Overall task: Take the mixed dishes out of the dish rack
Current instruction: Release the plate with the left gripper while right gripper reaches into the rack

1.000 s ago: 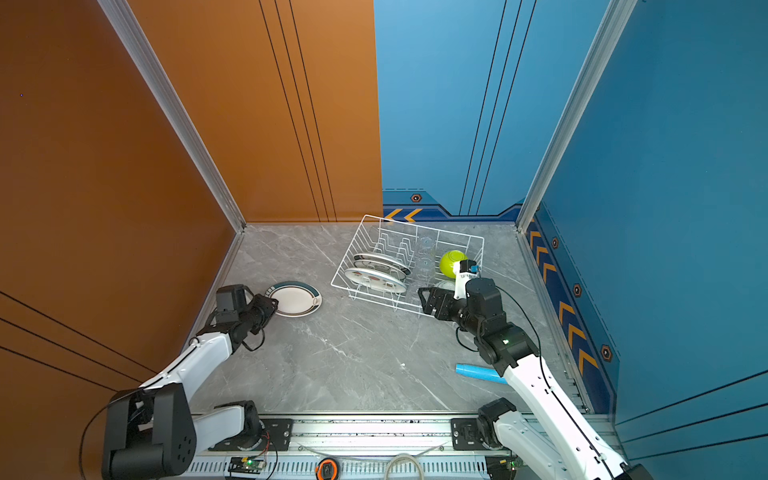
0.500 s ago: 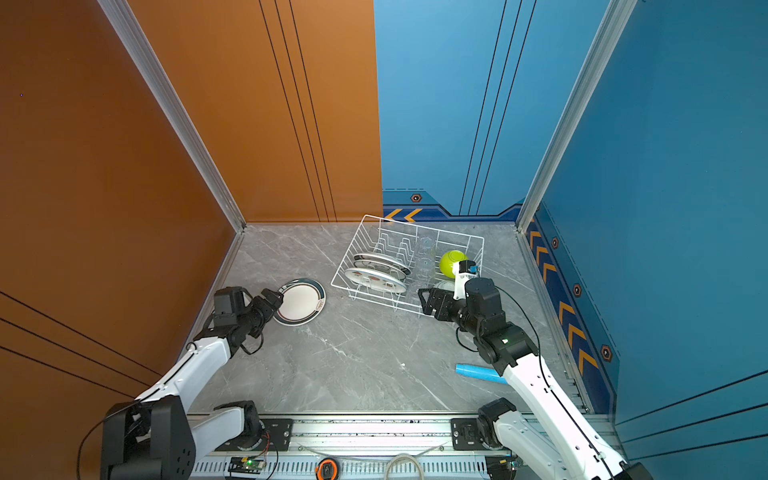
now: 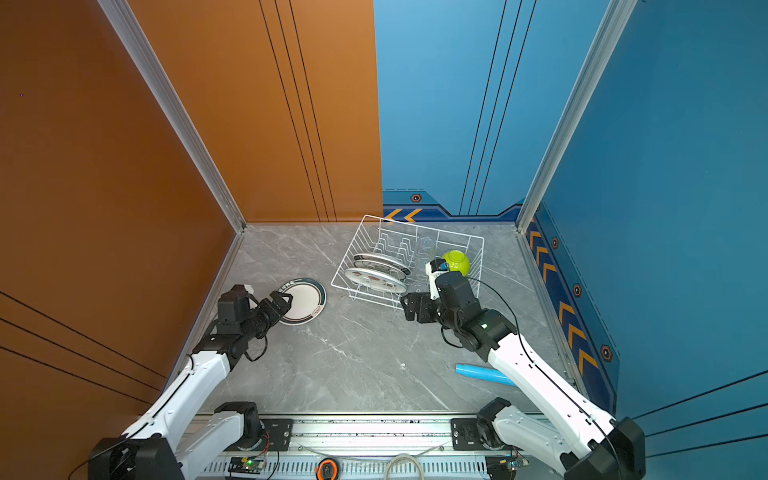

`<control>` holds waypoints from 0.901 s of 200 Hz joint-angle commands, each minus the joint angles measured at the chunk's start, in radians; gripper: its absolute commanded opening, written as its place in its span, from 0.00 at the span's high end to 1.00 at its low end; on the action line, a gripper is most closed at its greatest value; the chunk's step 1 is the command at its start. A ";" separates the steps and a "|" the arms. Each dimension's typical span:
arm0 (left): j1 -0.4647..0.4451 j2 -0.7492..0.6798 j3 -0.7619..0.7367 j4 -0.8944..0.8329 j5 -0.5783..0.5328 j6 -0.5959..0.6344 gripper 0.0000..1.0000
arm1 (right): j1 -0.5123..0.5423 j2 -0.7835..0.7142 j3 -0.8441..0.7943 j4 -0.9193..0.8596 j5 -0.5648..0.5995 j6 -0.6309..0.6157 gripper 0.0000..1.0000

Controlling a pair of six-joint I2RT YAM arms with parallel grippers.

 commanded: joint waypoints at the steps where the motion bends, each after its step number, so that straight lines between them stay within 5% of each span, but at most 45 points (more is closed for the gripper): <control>1: -0.042 -0.052 0.012 -0.099 -0.052 0.064 0.02 | 0.049 0.101 0.096 -0.049 0.083 -0.095 0.07; 92: -0.242 -0.178 0.005 -0.136 -0.109 0.169 0.02 | 0.193 0.450 0.412 -0.119 0.302 -0.214 0.23; 180: -0.272 -0.195 -0.010 -0.080 -0.176 0.213 0.02 | 0.222 0.611 0.640 -0.240 0.386 -0.364 0.34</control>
